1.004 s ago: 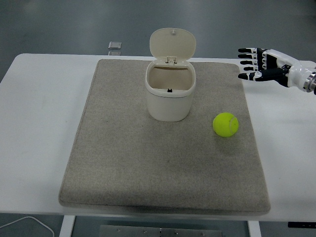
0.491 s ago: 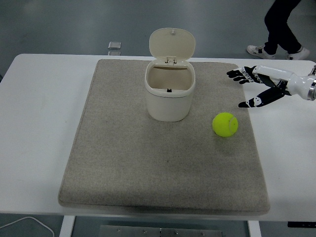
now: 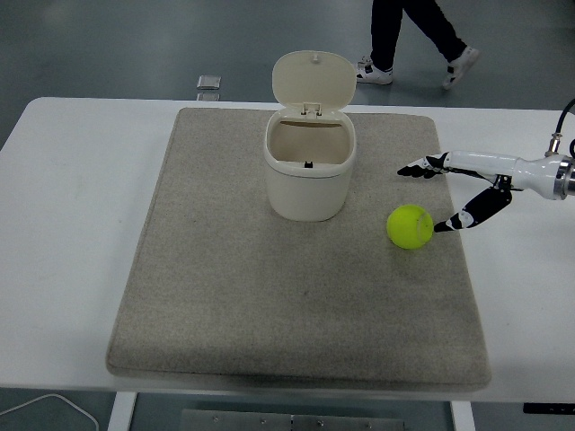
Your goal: Pick up the tennis ball and place it in the box.
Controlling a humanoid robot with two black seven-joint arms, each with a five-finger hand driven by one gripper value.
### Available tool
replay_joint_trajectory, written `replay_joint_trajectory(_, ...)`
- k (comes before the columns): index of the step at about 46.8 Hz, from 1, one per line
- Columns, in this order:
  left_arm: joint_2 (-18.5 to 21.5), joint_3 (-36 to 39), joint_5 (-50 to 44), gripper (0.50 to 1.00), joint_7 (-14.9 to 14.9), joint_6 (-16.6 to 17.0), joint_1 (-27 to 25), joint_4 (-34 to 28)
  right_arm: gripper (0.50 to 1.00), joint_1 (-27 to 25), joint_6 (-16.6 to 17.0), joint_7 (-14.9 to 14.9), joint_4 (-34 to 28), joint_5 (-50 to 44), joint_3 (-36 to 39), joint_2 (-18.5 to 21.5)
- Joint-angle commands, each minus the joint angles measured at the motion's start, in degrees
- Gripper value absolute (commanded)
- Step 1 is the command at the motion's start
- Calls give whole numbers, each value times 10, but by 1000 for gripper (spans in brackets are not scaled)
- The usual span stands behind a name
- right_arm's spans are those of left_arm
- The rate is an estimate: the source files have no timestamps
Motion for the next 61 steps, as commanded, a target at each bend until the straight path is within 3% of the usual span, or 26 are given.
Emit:
replay_joint_trajectory(1,0,0,0,992,0,0,0,0,924,-5,-4,2,4,-21,0,-1)
replay_joint_trajectory(6,0,0,0,992,0,0,0,0,924,-12,-12,3,5,-26,0,1)
replay_joint_trajectory(17,0,0,0,992,0,0,0,0,921,-37,-66,2,4,-40,-1,10)
replay_joint_trajectory(46,0,0,0,992,0,0,0,0,899,-57,-100,-1,-5,-50,-1,36)
replay_joint_trajectory(61,0,0,0,992,0,0,0,0,799,-63,-100,-2,-5,-50,-1,39)
